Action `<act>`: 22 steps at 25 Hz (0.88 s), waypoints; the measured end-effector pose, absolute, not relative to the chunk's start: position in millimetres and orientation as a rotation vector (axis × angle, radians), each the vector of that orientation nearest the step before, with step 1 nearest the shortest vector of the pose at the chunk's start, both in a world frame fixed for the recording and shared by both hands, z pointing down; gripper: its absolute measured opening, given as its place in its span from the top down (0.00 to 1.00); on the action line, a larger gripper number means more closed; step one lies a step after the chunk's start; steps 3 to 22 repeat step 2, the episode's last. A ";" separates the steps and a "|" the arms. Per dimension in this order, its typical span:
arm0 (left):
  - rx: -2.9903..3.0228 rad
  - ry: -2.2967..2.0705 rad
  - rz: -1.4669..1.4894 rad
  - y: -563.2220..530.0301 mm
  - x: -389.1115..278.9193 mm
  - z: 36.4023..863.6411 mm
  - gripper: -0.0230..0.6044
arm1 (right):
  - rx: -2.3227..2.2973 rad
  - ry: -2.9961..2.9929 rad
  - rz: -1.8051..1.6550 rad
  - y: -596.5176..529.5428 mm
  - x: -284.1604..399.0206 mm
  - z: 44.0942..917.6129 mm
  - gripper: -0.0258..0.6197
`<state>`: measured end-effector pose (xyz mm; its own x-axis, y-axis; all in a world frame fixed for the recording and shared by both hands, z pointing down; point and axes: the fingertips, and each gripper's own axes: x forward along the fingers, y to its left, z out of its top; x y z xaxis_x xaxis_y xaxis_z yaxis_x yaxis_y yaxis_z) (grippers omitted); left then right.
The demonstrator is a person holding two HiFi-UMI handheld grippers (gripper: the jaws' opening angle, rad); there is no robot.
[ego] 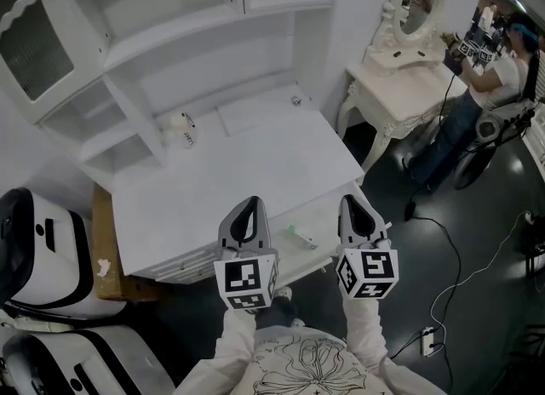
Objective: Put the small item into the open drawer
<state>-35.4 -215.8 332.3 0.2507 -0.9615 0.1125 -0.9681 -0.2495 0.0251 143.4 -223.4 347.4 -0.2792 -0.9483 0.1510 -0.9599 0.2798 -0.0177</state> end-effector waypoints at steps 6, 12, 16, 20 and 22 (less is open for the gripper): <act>2.413 -1.871 0.108 -214.8 -35.4 331.0 0.96 | 1.816 -2.422 0.157 -222.4 144.4 346.9 0.94; 2.413 -1.871 0.108 -214.8 -35.4 331.0 0.96 | 1.816 -2.422 0.157 -222.4 144.4 346.9 0.94; 2.413 -1.871 0.108 -214.8 -35.4 331.0 0.96 | 1.816 -2.422 0.157 -222.4 144.4 346.9 0.94; 2.413 -1.871 0.108 -214.8 -35.4 331.0 0.96 | 1.816 -2.422 0.157 -222.4 144.4 346.9 0.94; 2.413 -1.871 0.108 -214.8 -35.4 331.0 0.96 | 1.816 -2.422 0.157 -222.4 144.4 346.9 0.94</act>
